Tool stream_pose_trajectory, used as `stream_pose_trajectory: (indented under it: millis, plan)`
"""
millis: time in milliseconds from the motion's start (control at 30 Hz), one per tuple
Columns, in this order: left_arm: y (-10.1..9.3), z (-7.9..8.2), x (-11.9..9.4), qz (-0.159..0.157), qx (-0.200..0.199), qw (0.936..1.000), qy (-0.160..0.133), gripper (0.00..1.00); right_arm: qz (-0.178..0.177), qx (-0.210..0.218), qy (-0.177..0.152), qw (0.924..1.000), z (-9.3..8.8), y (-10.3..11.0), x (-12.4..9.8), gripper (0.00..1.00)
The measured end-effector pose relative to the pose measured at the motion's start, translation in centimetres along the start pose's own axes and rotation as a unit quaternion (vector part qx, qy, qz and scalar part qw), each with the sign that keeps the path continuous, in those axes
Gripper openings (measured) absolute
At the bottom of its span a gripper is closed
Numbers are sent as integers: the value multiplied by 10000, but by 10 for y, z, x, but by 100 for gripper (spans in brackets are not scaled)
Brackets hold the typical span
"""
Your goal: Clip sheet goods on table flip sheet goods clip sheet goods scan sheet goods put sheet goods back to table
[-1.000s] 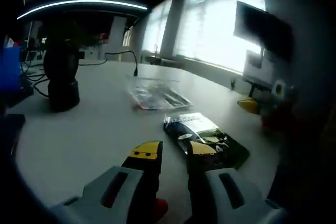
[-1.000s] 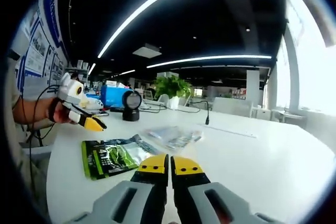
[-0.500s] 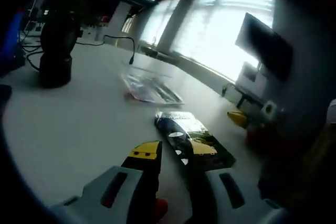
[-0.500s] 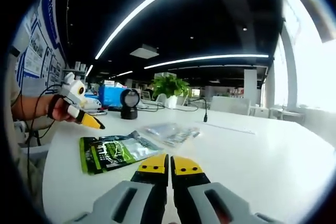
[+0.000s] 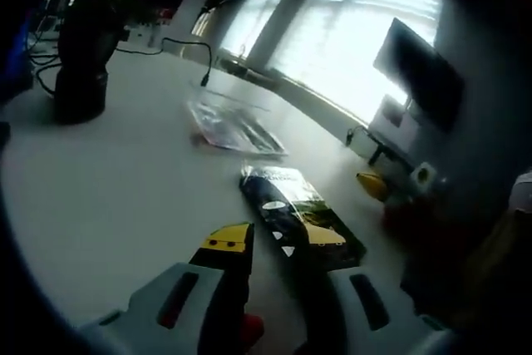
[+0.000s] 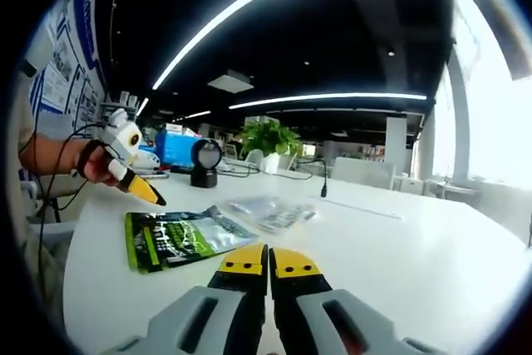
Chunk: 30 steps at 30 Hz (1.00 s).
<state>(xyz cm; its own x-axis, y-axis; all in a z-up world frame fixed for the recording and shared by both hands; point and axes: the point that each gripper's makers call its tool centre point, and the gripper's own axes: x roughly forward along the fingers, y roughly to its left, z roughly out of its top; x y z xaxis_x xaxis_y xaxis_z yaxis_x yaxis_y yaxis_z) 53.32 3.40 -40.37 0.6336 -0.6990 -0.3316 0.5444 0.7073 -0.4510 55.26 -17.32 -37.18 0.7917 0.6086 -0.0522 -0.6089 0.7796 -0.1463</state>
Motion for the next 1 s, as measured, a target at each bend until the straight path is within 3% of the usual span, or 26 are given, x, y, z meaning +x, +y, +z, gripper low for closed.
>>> stream_pose_trajectory:
  millis: [600,1000]
  plan:
    - [-5,-10,8,-160,-271,9991,283,17,29,-28,18,10000,-1,2,0,0]
    - [-7,-11,11,-263,-481,9980,305,15,64,16,17,10000,-1,2,0,0]
